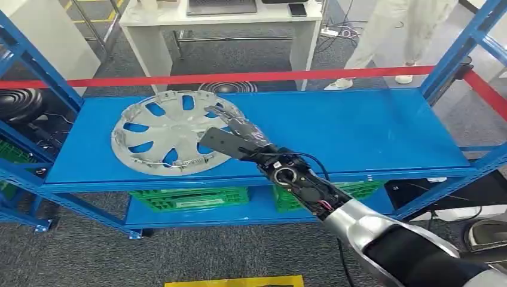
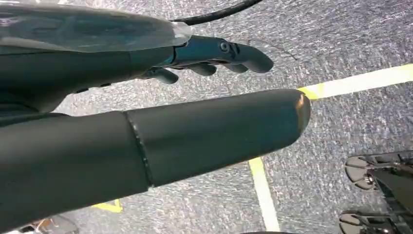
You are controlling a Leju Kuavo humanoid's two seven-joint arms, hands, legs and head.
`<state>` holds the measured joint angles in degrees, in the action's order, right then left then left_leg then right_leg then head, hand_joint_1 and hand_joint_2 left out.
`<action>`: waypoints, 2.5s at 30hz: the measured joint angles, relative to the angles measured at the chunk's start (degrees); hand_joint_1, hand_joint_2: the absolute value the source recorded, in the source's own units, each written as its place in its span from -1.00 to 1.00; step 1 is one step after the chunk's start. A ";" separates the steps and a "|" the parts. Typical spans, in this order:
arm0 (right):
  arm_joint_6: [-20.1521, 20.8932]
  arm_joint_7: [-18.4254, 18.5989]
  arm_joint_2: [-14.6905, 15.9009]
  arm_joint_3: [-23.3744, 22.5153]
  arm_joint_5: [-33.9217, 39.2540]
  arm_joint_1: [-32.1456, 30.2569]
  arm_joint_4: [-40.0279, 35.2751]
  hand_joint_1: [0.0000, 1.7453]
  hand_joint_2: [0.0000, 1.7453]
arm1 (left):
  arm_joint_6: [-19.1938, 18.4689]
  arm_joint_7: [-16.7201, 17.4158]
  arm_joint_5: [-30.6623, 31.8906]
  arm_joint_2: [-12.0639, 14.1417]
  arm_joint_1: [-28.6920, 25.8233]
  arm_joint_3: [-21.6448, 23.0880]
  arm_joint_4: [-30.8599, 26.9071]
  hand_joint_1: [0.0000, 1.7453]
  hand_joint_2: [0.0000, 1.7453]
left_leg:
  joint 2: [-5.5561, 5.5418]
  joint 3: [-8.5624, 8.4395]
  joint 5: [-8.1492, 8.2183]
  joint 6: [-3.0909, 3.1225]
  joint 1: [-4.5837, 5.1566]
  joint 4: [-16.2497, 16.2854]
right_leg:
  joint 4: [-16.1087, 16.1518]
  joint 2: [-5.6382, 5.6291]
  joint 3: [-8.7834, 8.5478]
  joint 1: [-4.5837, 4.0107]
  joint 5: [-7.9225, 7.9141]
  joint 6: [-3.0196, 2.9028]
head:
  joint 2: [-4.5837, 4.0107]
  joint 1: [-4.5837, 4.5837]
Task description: Take the parts from the cabinet and place them on the table.
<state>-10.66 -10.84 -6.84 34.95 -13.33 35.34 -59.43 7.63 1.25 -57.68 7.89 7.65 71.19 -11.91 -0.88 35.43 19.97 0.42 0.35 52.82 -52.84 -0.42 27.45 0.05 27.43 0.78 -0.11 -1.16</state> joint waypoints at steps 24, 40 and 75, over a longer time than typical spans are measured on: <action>-0.53 12.00 -2.78 6.95 -23.79 11.86 25.25 -1.00 1.00 | 1.46 -2.30 -1.22 -1.84 -0.14 -1.25 0.00 -1.00 -1.00 | -0.02 -0.06 0.00 -0.02 -0.06 0.01 | 0.00 0.00 -0.07 -0.02 0.00 0.00 | 0.00 0.04; 0.30 10.71 -3.32 9.01 -25.88 12.36 32.72 -1.00 1.00 | 0.79 -0.66 0.87 -2.14 0.23 -1.22 0.00 -1.00 -1.00 | 0.00 -0.15 0.00 -0.02 -0.07 0.01 | 0.00 -0.01 -0.11 -0.02 0.00 -0.01 | 0.00 0.07; 2.01 7.19 -10.43 12.64 -26.50 16.45 36.96 -1.00 1.00 | -0.04 -0.66 2.10 -2.69 1.20 -1.22 0.00 -1.00 -1.00 | 0.04 -0.21 -0.01 -0.04 -0.10 0.01 | 0.00 -0.02 -0.11 -0.03 0.04 -0.07 | 0.00 0.07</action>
<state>-8.66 -3.65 -17.27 47.58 -39.82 51.78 -22.47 7.58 0.59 -55.58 5.20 8.85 69.96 -11.91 -0.85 35.22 19.96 0.38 0.25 52.83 -52.84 -0.45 27.34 0.02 27.47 0.71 -0.11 -1.09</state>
